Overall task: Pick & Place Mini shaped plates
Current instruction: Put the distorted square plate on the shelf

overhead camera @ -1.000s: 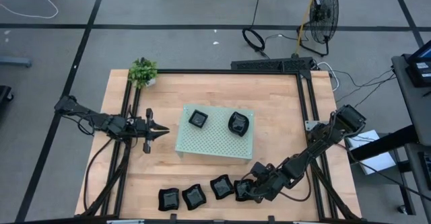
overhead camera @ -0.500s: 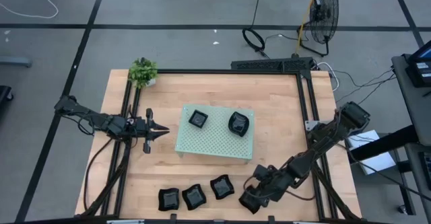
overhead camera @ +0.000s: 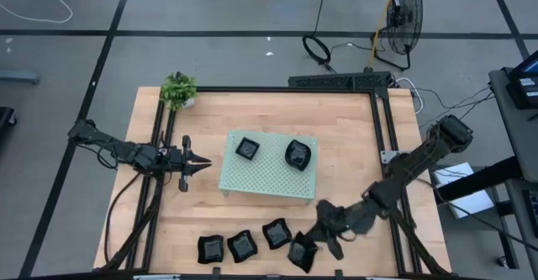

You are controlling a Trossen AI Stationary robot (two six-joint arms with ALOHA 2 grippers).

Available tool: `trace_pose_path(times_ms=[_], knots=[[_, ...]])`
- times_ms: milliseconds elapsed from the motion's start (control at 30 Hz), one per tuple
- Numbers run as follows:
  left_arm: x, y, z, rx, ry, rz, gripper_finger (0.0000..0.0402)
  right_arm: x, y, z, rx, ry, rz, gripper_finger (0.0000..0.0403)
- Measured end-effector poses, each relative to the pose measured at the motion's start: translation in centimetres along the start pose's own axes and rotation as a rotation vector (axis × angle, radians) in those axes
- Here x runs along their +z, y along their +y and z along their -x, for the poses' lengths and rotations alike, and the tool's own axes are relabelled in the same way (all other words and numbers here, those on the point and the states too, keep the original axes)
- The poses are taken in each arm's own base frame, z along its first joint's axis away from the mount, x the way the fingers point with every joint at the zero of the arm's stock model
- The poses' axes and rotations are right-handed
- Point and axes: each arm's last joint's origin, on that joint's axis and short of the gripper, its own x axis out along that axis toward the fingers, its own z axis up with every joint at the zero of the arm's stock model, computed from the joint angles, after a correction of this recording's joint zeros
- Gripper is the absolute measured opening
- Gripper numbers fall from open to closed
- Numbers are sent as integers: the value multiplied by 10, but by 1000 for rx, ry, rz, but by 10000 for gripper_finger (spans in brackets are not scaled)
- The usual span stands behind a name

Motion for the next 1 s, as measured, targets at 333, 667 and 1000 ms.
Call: trace_pose_path(times_ms=[333,667,1000], knots=[[0,0,0,0,0,0,51,117,-25,1,162,-41,133,0],[0,0,0,0,0,0,51,210,-43,8,-197,118,209,0],[0,0,0,0,0,0,51,220,-105,-25,-318,194,86,0]])
